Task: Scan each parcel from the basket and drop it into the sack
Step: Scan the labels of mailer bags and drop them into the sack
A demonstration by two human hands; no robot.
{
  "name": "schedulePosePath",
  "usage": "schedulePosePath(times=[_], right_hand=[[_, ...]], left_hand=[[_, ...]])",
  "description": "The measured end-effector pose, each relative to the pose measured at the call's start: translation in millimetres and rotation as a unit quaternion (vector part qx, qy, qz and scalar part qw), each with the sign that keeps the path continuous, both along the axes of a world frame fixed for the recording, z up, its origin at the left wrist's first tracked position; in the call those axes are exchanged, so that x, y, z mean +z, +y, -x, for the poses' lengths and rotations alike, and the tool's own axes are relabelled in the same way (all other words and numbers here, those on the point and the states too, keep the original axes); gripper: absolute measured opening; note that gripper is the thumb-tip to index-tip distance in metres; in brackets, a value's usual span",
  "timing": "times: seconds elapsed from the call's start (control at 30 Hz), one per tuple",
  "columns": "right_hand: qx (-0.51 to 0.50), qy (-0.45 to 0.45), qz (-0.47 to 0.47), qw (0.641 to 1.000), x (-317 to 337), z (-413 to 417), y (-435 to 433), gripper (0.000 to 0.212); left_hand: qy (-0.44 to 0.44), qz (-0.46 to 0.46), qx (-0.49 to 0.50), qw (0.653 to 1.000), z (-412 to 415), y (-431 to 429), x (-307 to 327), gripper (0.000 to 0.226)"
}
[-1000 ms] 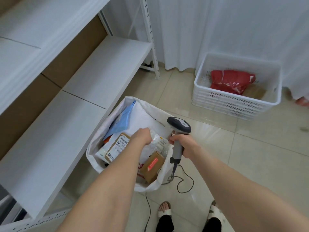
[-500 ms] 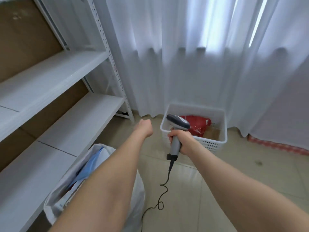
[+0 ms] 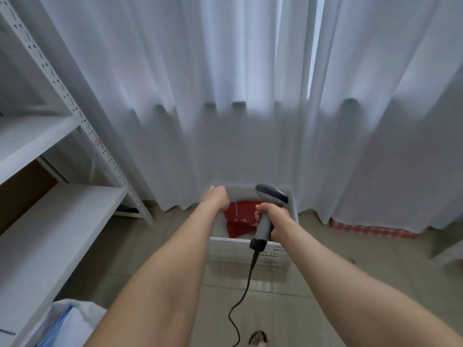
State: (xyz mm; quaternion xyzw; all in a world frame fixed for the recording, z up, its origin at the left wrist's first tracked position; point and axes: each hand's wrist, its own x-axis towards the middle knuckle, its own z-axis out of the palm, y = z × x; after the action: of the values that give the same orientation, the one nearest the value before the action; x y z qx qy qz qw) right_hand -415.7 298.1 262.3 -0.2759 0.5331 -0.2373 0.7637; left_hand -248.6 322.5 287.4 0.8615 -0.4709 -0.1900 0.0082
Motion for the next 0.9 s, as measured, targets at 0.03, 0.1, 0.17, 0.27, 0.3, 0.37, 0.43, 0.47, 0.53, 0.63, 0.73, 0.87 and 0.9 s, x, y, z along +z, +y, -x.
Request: schedulePosePath(times=[0.03, 0.1, 0.17, 0.27, 0.3, 0.37, 0.43, 0.47, 0.53, 0.63, 0.73, 0.87, 0.9], right_hand=[[-0.014, 0.006, -0.004, 1.0, -5, -3, -20, 0.012], [-0.04, 0.021, -0.018, 0.999, -16, -9, -58, 0.012], [-0.053, 0.033, -0.03, 0.998, -30, -13, -92, 0.014], [-0.075, 0.051, -0.057, 0.994, -52, -17, -134, 0.01], [-0.082, 0.056, -0.067, 0.993, -60, -18, -147, 0.007], [-0.092, 0.061, -0.08, 0.991, -75, -20, -174, 0.007], [-0.095, 0.065, -0.094, 0.989, -93, -24, -200, 0.011], [-0.094, 0.071, -0.099, 0.988, -104, -26, -214, 0.013], [-0.093, 0.086, -0.109, 0.986, -129, -29, -240, 0.013], [-0.084, 0.101, -0.123, 0.984, -172, -31, -281, 0.013], [-0.078, 0.124, -0.143, 0.979, -223, -31, -314, 0.01], [-0.087, 0.15, -0.164, 0.971, -296, -38, -352, 0.013], [-0.089, 0.158, -0.169, 0.969, -315, -41, -360, 0.016]], left_hand=[[0.006, -0.004, -0.003, 1.0, -4, -22, -7, 0.045], [0.019, -0.016, -0.011, 1.0, -10, -61, -22, 0.044], [0.028, -0.034, -0.019, 0.999, -13, -96, -38, 0.043], [0.032, -0.063, -0.033, 0.997, -16, -140, -62, 0.043], [0.036, -0.072, -0.037, 0.996, -17, -154, -71, 0.043], [0.048, -0.088, -0.04, 0.994, -18, -184, -89, 0.042], [0.058, -0.1, -0.04, 0.992, -19, -211, -110, 0.04], [0.065, -0.106, -0.038, 0.991, -20, -226, -122, 0.04], [0.083, -0.114, -0.036, 0.989, -21, -252, -148, 0.041], [0.118, -0.115, -0.017, 0.986, -24, -292, -194, 0.041], [0.165, -0.111, 0.015, 0.98, -27, -322, -250, 0.041], [0.234, -0.114, 0.055, 0.964, -30, -349, -336, 0.038], [0.252, -0.116, 0.065, 0.959, -29, -354, -358, 0.038]])
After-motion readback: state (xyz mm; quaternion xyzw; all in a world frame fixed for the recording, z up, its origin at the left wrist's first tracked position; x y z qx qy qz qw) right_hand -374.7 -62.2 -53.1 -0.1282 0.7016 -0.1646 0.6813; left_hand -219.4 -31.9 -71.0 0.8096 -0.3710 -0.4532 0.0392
